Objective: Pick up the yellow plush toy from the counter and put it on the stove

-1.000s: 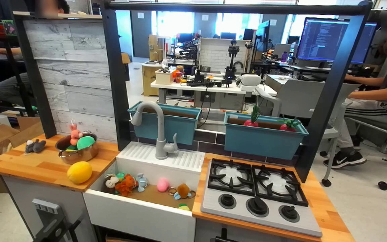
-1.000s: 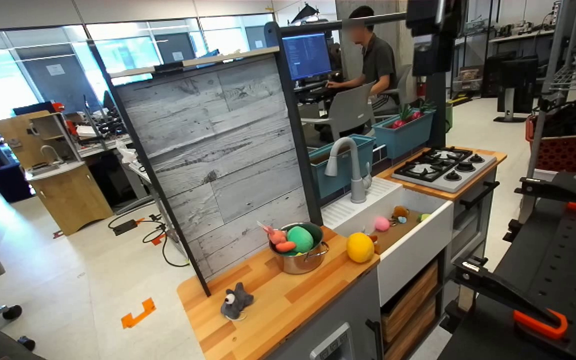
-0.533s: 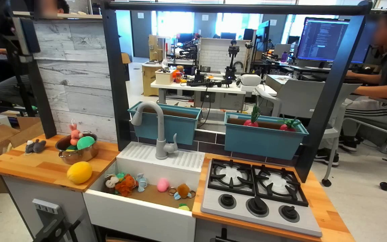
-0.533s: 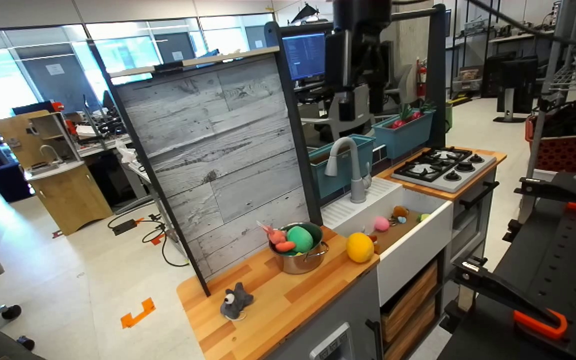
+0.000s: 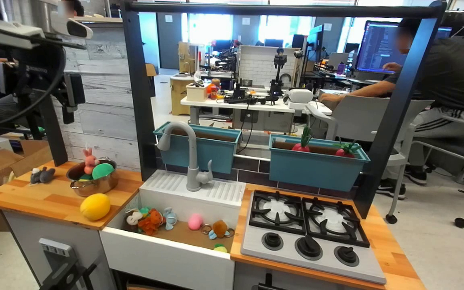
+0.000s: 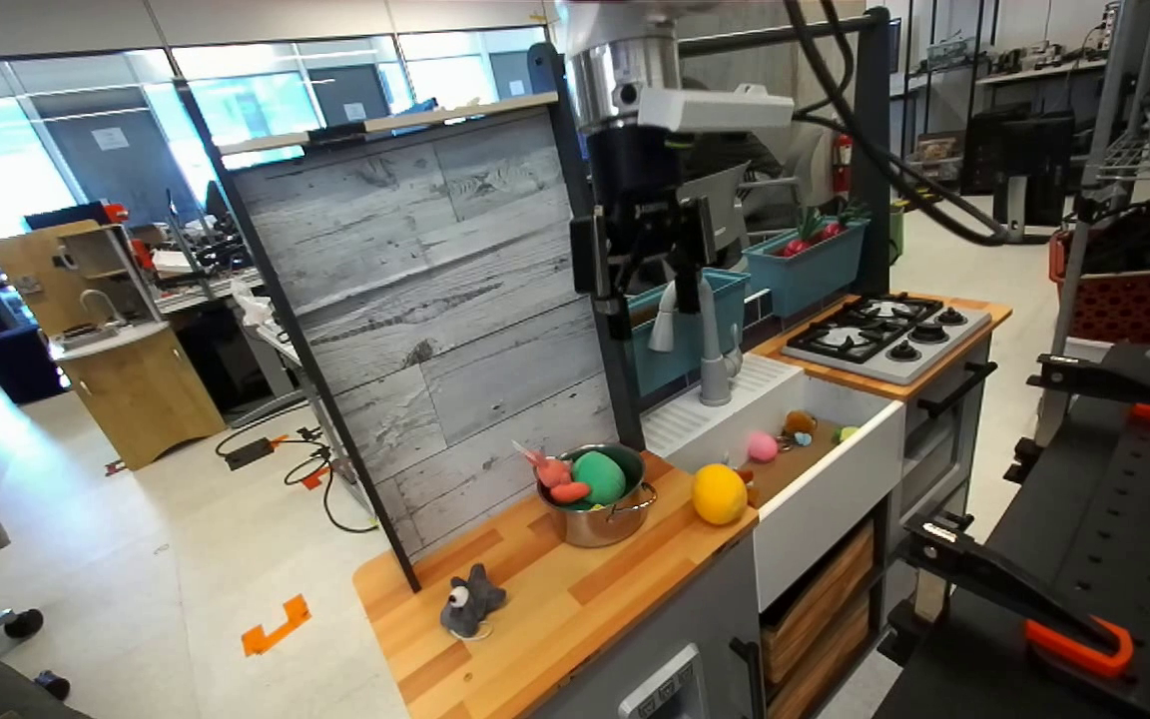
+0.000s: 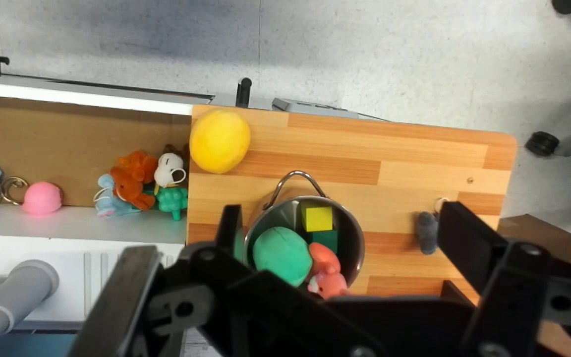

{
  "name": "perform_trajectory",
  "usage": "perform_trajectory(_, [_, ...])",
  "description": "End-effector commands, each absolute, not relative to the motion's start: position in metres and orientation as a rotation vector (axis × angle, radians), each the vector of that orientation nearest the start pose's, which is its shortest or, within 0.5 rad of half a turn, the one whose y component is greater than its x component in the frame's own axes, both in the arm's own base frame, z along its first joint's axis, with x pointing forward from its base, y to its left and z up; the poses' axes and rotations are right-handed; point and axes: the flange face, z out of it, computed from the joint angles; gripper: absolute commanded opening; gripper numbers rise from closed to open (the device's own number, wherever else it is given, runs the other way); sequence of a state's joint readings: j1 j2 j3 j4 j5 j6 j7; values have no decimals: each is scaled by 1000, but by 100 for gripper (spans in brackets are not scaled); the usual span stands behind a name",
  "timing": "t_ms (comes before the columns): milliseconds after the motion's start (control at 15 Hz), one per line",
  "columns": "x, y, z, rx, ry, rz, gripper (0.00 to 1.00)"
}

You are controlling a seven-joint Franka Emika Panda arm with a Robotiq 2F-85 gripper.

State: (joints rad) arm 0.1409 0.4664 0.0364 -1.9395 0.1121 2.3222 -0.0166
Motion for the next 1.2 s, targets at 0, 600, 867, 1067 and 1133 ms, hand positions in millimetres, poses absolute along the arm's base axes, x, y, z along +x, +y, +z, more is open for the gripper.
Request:
perform_trajectory(0, [622,105,207,-3077,-89,268,100])
perform_trajectory(600, [620,93,141,-3132,34,433,100])
perform_trajectory(867, [622,97,119,-3152,97,429,100])
perform_trajectory(1067, [626,101,104,-3160,134,420,100])
perform_trajectory(1133, [628,102,99,-3167,144,404,100])
